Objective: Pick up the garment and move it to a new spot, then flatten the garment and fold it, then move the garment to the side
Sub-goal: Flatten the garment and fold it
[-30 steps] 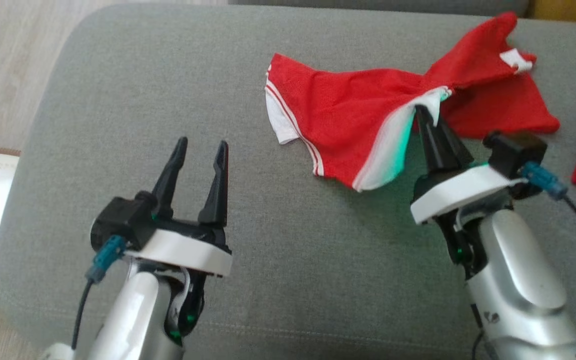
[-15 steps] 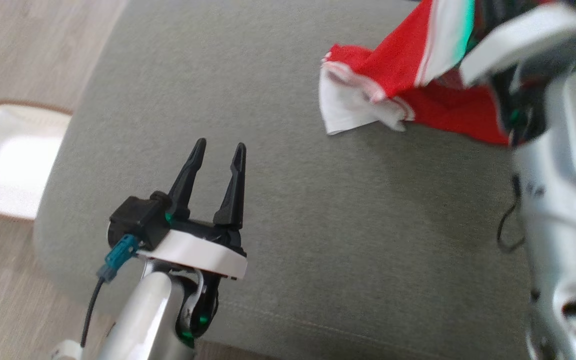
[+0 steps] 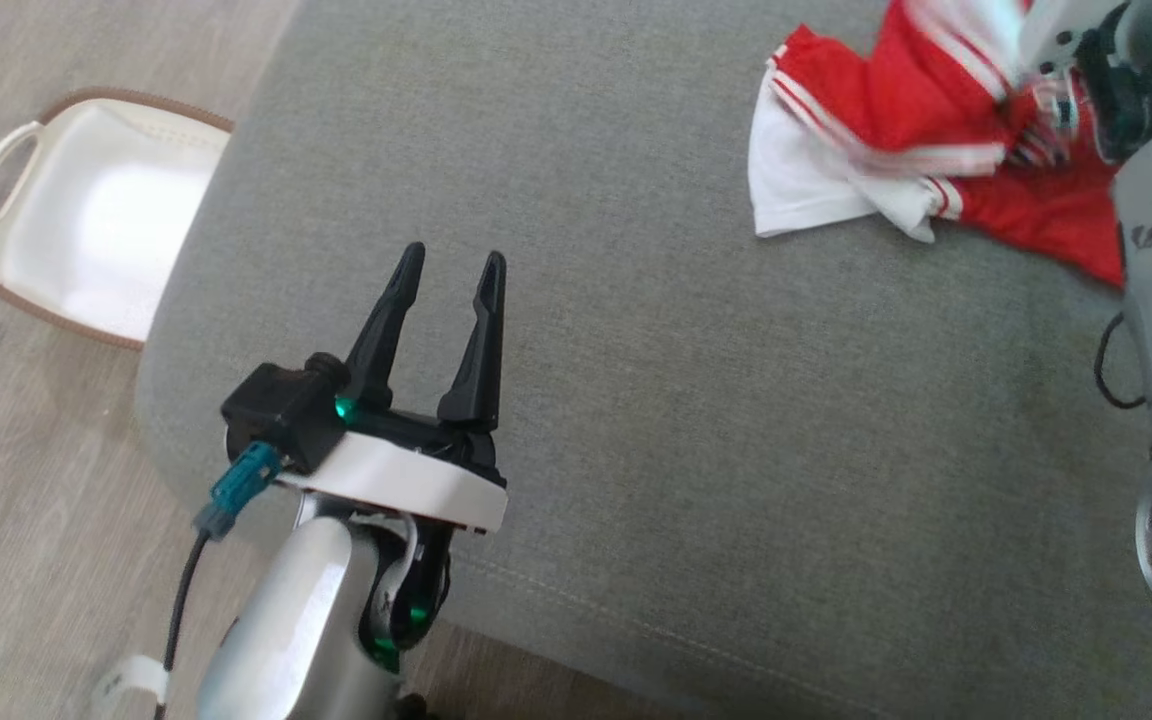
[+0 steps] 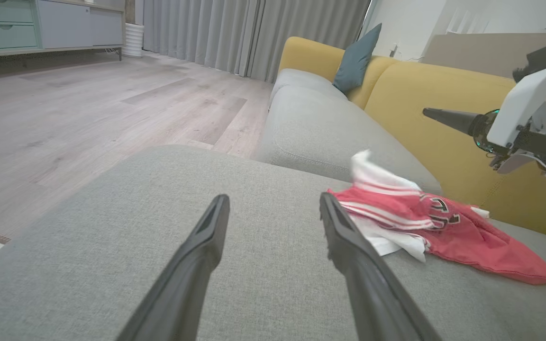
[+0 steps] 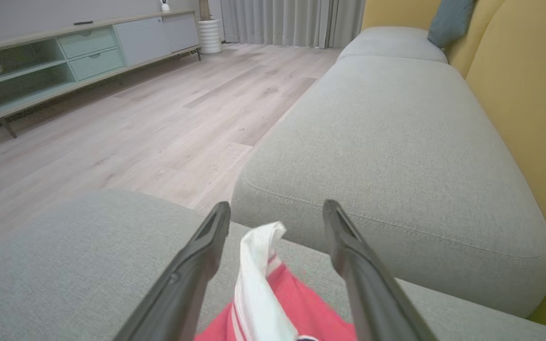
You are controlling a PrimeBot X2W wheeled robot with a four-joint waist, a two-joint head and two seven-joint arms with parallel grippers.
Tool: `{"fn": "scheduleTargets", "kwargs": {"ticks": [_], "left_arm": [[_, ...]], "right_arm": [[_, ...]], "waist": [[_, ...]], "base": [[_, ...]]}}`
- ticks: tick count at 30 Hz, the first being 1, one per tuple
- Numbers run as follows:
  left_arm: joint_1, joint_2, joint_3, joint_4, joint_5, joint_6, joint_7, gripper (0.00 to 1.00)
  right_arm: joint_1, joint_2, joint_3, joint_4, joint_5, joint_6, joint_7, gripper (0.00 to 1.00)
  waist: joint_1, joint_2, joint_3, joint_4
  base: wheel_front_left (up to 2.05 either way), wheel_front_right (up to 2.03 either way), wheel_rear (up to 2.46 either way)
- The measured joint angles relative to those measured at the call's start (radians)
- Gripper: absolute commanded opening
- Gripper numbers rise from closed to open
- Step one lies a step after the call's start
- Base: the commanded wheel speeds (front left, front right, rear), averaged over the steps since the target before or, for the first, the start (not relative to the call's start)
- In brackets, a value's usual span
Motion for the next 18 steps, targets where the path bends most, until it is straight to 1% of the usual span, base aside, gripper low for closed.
{"fn": "scheduleTargets", "kwargs": {"ticks": [5, 8, 13, 15, 16, 18], "left_arm": [[-0.015, 0.000, 0.003, 0.000, 0.001, 0.000, 0.000, 1.00], [-0.016, 0.000, 0.007, 0.000, 0.004, -0.001, 0.000, 1.00], [-0.018, 0.000, 0.030, 0.000, 0.029, -0.003, 0.000, 1.00], [-0.018, 0.000, 0.042, 0.000, 0.041, -0.008, 0.000, 1.00], [-0.018, 0.000, 0.042, 0.000, 0.041, -0.008, 0.000, 1.00], [-0.018, 0.000, 0.049, 0.000, 0.049, -0.011, 0.000, 1.00]], "right_arm": [[-0.048, 0.000, 0.022, 0.072, -0.013, 0.000, -0.046, 1.00], [-0.063, -0.002, 0.048, 0.092, 0.007, 0.000, -0.081, 1.00], [-0.060, -0.009, 0.097, 0.102, 0.087, 0.000, -0.150, 1.00], [-0.035, -0.012, 0.144, 0.075, 0.143, 0.000, -0.193, 1.00], [-0.035, -0.012, 0.144, 0.075, 0.143, 0.000, -0.193, 1.00], [0.004, -0.014, 0.175, 0.040, 0.186, 0.000, -0.219, 1.00]], "waist": [[-0.0002, 0.0000, 0.005, -0.041], [-0.0002, 0.0000, 0.002, -0.074], [-0.0002, 0.0000, -0.013, -0.142], [-0.0003, 0.0000, -0.027, -0.187], [-0.0003, 0.0000, -0.027, -0.187], [-0.0003, 0.0000, -0.038, -0.217]], "base": [[0.00, 0.00, 0.00], [0.00, 0.00, 0.00], [0.00, 0.00, 0.00], [0.00, 0.00, 0.00], [0.00, 0.00, 0.00], [0.00, 0.00, 0.00]]}}
